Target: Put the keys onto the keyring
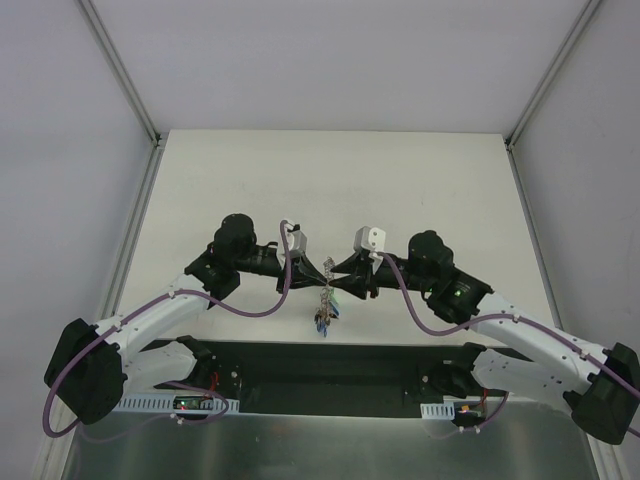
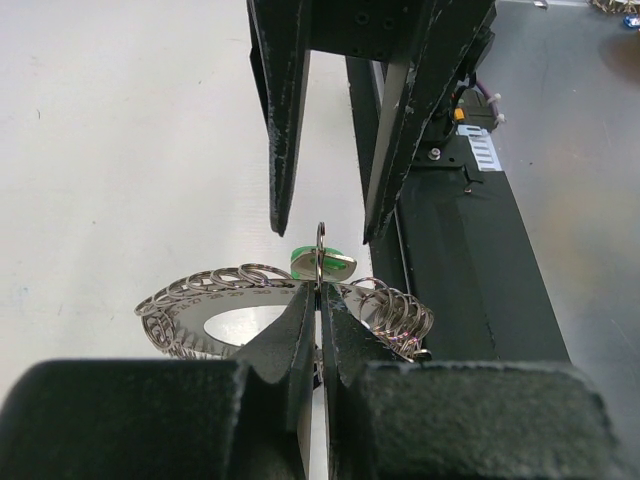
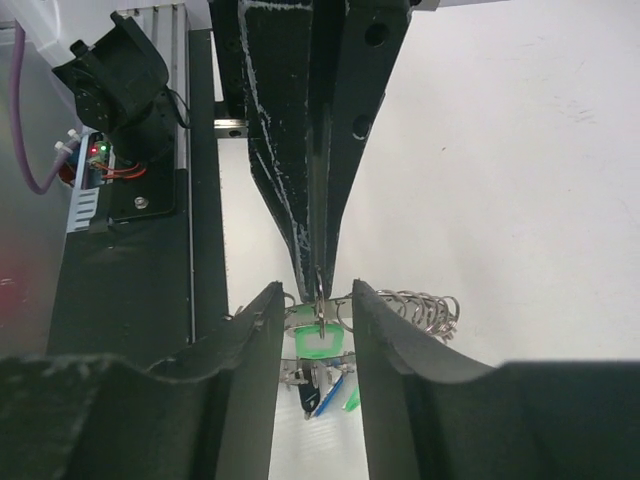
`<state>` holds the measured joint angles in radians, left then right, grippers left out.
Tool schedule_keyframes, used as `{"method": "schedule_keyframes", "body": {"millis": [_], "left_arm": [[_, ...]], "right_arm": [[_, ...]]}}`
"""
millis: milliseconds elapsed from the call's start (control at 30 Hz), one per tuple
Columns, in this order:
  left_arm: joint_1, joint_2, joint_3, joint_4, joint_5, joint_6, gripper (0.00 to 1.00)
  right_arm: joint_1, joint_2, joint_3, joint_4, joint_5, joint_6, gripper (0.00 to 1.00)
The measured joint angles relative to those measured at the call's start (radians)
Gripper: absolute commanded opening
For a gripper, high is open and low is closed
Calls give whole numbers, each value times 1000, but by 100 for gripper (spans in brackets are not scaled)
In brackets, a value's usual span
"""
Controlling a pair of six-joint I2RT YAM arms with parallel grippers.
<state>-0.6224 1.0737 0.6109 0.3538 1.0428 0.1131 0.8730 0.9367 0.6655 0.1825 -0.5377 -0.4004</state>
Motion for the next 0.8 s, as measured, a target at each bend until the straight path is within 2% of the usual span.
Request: {"method": "schedule_keyframes", "body": {"millis": [200,367,800], "left_arm": [[0,0,0,0,-9,2,0],[0,0,0,0,-16,2,0],[0,0,0,0,-16,2,0]], "right_arm": [[-6,-31,4,-40,40,-4,40],[-29,-59,4,-85,55,-10,34],[-50,-8,4,-114,4,-24,33]]}}
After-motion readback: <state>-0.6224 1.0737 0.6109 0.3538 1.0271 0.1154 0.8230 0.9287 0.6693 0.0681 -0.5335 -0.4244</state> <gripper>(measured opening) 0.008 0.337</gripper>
